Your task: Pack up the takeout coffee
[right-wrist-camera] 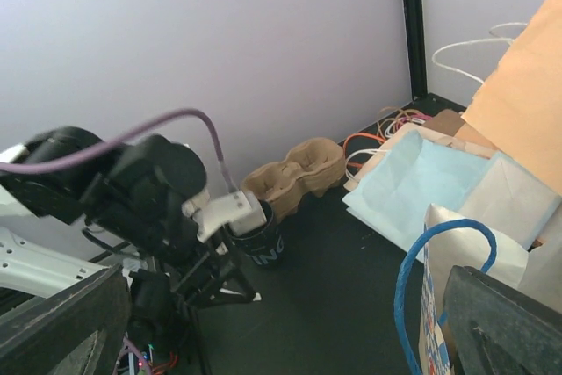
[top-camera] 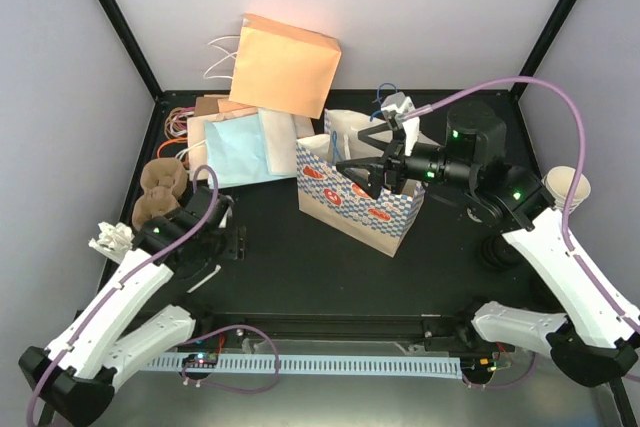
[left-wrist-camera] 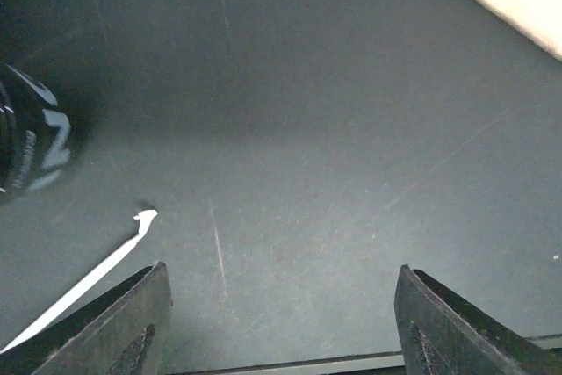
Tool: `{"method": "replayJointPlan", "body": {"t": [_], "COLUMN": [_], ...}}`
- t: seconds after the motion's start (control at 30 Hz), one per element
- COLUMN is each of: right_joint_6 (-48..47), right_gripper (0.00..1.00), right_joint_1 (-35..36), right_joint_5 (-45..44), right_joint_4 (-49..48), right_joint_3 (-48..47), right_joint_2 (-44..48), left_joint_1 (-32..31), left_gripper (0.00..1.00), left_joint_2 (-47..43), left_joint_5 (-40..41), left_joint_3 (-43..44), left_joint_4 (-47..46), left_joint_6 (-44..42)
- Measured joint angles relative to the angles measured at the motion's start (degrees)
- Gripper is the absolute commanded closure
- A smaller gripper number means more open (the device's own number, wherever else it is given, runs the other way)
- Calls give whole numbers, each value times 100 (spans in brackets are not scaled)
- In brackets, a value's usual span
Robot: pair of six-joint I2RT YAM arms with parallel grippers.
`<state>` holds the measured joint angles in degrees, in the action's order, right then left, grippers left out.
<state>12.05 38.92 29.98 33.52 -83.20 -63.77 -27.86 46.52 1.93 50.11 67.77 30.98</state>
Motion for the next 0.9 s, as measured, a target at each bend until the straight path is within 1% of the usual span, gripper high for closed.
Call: {"method": "replayJointPlan", "body": {"t": [0.1,0.2,0.33,0.4,0.57,0.6,0.77,0.9], "right_joint_6": [-20,-66,-170,-192,-295,-306,-352,-389], "right_gripper": [0,0,0,0,0,0,0,0], "right_joint_1": [2,2,2,2,2,2,2,2], "right_joint_5": [-2,-4,-50,-63,-101,-101,-109,-107], "right_joint_4": [-42,-90,-111,-111,-116,-118,-120,-125], "right_joint_3": [7,61,192,221,278,286,323,326], "right_joint_2": [85,199,361,391,461,470,503,505], "left_joint_1": [0,0,0,0,0,0,0,0], "left_gripper": [27,21,23,22,21,20,4,3], "left_joint_2": [2,2,-15,-70,-155,-140,103,181], "left_joint_5": [-55,0,306,422,490,516,866,1211], "left_joint_3": [-461,-758,-903,-1056,-1716,-1794,-1888,-2033], "left_joint_4": [-166,-225,-219,-232,-365,-380,-380,-605], "left_joint_6": [122,363,997,1375,2164,2264,2758,3108]}}
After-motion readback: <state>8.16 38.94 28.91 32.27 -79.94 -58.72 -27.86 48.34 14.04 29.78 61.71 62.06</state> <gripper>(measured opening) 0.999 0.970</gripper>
